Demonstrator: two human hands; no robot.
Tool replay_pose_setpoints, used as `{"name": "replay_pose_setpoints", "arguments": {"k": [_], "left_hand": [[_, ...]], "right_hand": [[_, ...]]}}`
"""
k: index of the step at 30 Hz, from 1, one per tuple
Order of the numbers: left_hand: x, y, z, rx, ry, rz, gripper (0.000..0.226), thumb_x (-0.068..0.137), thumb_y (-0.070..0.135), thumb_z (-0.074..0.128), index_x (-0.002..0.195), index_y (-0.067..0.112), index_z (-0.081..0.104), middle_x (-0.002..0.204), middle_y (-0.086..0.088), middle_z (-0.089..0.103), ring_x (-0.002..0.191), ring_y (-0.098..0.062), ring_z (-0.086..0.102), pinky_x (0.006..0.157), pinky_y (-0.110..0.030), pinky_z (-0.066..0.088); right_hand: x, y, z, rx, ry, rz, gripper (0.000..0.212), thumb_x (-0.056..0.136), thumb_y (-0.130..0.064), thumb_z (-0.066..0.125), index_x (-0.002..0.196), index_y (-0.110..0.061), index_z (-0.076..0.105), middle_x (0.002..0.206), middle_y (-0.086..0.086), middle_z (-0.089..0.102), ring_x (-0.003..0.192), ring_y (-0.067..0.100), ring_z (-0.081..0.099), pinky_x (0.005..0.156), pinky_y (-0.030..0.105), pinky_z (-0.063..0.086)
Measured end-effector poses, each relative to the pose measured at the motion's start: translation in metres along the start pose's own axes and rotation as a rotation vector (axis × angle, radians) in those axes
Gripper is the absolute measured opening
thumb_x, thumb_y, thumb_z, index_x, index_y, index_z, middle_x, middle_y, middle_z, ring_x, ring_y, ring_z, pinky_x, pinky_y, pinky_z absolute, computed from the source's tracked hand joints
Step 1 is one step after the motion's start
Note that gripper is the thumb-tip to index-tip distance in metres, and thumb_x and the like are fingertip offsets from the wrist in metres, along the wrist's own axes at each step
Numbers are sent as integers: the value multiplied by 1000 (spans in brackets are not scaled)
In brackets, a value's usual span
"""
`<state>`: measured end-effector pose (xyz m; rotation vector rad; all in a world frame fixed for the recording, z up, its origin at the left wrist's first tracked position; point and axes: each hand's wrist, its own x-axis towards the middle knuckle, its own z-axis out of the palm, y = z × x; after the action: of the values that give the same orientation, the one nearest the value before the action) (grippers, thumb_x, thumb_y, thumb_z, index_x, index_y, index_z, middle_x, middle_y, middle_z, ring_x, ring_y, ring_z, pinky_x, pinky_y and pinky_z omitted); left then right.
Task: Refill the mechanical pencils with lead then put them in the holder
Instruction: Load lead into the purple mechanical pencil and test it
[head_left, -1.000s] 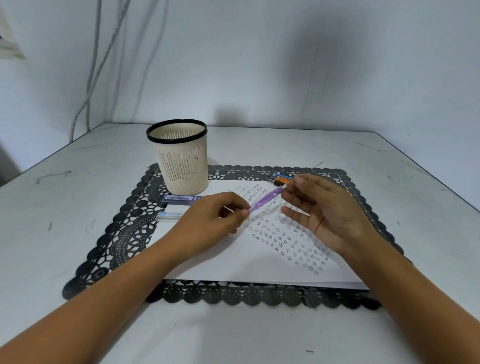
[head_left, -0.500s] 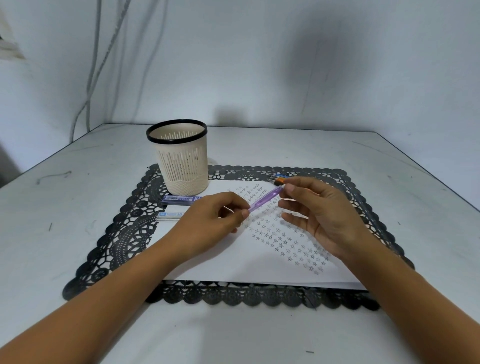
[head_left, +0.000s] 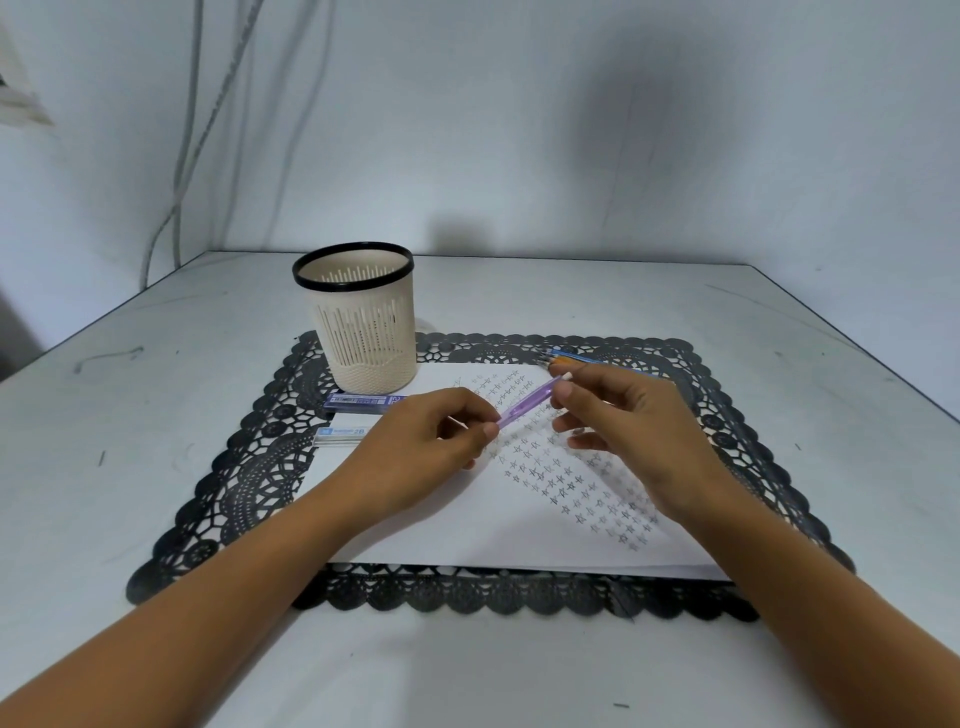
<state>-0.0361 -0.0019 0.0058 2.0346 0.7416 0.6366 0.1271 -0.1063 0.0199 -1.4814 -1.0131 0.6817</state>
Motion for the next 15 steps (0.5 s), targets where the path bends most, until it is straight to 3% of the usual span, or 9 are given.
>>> {"name": "replay_pose_setpoints", "arguments": {"k": [4,10,12,15], "left_hand": [[0,1,0,10,1,3,13,86,20,61,81,32,63,66,20,65,69,-15,66,84,-45,51],[-1,2,-1,18,3,10,12,86,21,60,83,31,63,67,21,64,70,-14,65,84,-43,52],[-1,2,-2,16,3,17,12,86,21,60,82,31,63,66,21,64,69,-14,65,82,-40,52],[-1,2,-2,23,5,23,13,86,21,60,82,33,62,64,21,63,65,-12,64,79,-35,53]], "right_hand": [[1,0,-2,3,12,-6,28,86,-22,61,113,-18,64,89,0,70,76,11,68,74,31,57],[6,4,-6,-12,92,-45,22,91,-19,53,111,-19,63,84,-1,68,73,11,67,67,26,56],[11,8,-11,-174,178,-80,22,93,-16,50,111,-21,63,81,-4,66,69,13,63,63,22,52],[14,19,-17,-691,166,-186,26,93,-16,51,116,-21,62,88,-9,60,66,3,52,56,8,39]]}}
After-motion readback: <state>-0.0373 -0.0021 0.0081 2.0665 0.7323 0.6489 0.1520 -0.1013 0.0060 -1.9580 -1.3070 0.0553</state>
